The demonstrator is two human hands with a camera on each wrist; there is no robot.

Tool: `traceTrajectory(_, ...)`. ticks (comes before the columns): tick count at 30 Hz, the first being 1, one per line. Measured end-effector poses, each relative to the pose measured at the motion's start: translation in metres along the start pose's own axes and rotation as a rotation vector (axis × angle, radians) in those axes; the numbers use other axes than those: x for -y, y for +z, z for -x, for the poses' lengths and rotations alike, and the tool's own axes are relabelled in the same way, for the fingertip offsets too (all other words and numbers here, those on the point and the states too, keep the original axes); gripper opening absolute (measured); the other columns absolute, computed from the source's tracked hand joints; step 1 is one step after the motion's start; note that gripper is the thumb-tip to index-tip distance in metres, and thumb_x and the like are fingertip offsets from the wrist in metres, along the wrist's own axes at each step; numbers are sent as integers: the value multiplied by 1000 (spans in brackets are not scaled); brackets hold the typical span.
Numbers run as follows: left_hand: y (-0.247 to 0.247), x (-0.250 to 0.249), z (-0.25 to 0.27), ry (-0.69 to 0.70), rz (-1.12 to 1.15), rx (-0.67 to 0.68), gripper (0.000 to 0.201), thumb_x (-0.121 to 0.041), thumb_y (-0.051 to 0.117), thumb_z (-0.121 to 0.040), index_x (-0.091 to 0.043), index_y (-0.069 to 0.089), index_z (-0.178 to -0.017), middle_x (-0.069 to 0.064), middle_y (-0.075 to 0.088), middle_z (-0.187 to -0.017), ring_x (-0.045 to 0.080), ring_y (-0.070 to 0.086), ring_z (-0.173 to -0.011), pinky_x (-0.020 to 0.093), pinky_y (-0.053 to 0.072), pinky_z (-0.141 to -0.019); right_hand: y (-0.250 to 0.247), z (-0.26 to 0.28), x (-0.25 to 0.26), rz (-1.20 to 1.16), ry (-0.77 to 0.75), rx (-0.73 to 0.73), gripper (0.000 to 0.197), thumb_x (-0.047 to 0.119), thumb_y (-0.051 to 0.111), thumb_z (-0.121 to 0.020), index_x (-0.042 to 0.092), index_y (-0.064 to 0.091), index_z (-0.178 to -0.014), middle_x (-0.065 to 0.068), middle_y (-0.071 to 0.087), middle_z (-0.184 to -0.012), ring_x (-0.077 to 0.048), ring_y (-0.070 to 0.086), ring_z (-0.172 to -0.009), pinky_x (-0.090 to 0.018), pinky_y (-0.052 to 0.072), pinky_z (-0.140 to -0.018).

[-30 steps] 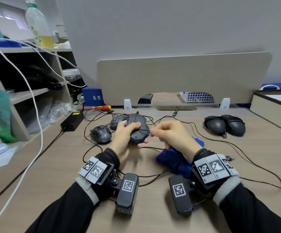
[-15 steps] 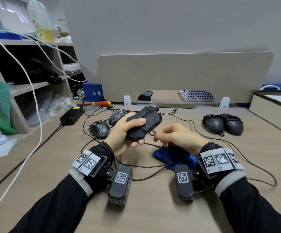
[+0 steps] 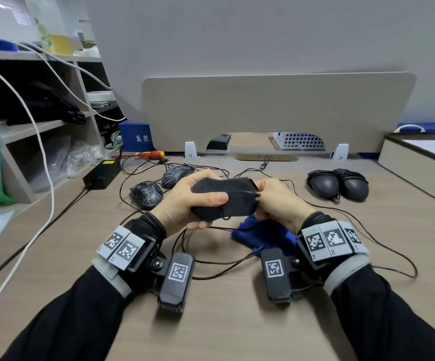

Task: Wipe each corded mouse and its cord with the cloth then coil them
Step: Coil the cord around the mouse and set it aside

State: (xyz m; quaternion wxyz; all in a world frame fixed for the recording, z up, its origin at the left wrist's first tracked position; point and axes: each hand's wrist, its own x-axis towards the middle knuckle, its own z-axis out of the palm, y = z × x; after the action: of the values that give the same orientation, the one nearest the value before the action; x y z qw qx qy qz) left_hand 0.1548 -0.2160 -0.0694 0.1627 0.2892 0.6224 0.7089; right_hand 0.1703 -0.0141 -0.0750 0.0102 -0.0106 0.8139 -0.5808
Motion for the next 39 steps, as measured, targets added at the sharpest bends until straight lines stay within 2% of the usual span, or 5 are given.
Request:
traceTrajectory(8, 14, -1, 0, -22, -265, 37, 27, -9, 74, -73, -22, 57, -91, 3, 63, -67, 20, 43, -39, 19, 31, -34, 0, 1, 2, -188, 49, 15, 37, 13, 69, -92, 11, 65, -56, 1, 49, -48, -11, 42, -44, -21, 35, -45)
traceTrajectory(14, 27, 4, 4, 36, -129, 128, 32, -10, 77, -71, -19, 50, -85, 12, 57, -61, 16, 39, -29, 16, 27, -31, 5, 7, 7, -156, 112, 33, 40, -2, 43, -101, 11, 53, -64, 3, 54, -49, -12, 47, -57, -24, 41, -57)
traceTrajectory(18, 32, -1, 5, 61, -174, 178, 30, -14, 77, -72, -19, 51, -85, 8, 59, -57, 18, 42, -28, 17, 30, -32, 2, 9, 18, -111, 105, 21, 28, 3, 60, -95, 5, 53, -68, 5, 49, -45, 0, 43, -36, -11, 34, -38)
traceTrajectory(27, 36, -4, 5, 169, -470, -65, 34, 1, 81, -76, -8, 54, -95, 20, 65, -68, 29, 54, -39, 29, 41, -31, -7, 14, 19, -222, -82, -72, 36, 35, 70, -91, 6, 64, -71, -9, 52, -61, -18, 48, -53, -24, 37, -50)
traceTrajectory(39, 21, 10, -3, -17, -659, -161, 41, -18, 70, -90, -8, 35, -108, 4, 60, -70, 25, 48, -34, 27, 38, -32, 2, 11, 28, 30, -334, -242, 22, 16, 70, -91, 10, 72, -70, -4, 68, -69, -4, 55, -63, -16, 42, -61)
